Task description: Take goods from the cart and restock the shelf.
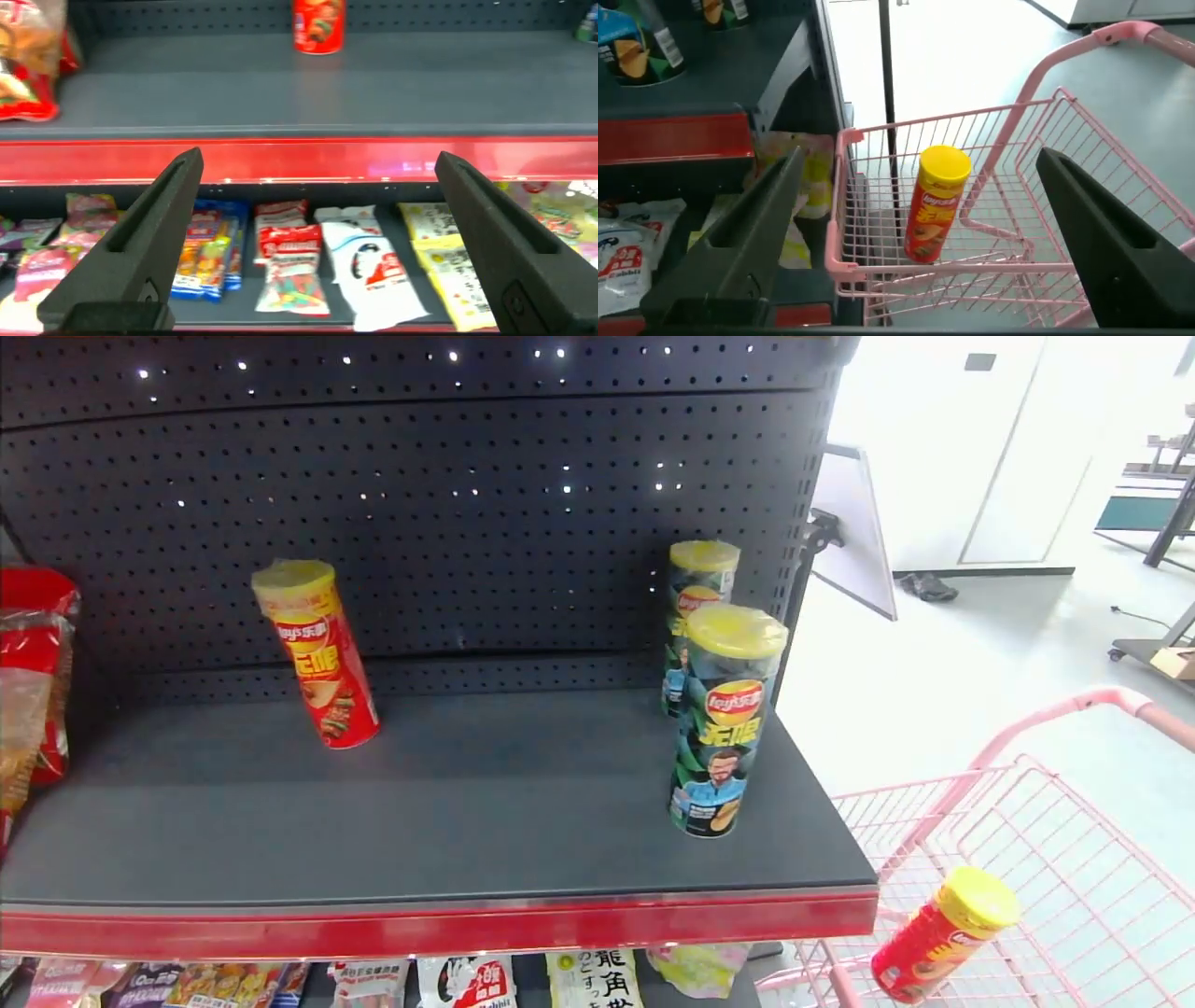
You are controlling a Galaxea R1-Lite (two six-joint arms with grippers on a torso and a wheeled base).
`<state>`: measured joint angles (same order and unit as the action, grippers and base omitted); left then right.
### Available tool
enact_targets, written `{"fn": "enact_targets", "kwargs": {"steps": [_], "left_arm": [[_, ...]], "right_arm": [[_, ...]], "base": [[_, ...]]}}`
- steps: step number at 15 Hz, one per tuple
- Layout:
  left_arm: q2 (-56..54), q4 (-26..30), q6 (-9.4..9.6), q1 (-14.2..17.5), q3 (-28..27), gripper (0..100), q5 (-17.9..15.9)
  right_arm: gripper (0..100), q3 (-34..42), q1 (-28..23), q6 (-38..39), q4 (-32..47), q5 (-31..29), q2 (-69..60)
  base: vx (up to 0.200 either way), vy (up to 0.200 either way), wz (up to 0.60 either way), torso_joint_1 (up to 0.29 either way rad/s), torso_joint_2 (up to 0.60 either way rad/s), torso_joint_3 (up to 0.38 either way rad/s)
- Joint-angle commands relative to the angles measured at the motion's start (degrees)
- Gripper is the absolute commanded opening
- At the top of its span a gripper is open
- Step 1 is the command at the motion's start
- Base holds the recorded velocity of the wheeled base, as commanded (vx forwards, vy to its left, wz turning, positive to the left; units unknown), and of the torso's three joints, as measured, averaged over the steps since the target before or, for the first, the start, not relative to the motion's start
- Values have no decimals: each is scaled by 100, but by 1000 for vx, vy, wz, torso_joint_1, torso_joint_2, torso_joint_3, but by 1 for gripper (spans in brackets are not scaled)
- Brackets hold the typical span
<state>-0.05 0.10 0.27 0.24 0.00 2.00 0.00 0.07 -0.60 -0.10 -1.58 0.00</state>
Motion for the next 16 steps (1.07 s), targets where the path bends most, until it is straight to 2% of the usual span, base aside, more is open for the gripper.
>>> {"fn": "enact_targets", "kwargs": {"steps": [1,4,16], "left_arm": [[5,-1,0,2,0,100,2],[5,-1,0,2,0,100,-7],[5,-1,0,2,0,100,-7]], "right_arm": [[100,0,1,-2,1,0,0],[100,0,1,-2,1,0,0],[100,0,1,-28,1,9,0]], "base": [[0,-200,0,2,-2,7],[0,-200,0,1,2,6],[0,0,0,0,0,0]]}}
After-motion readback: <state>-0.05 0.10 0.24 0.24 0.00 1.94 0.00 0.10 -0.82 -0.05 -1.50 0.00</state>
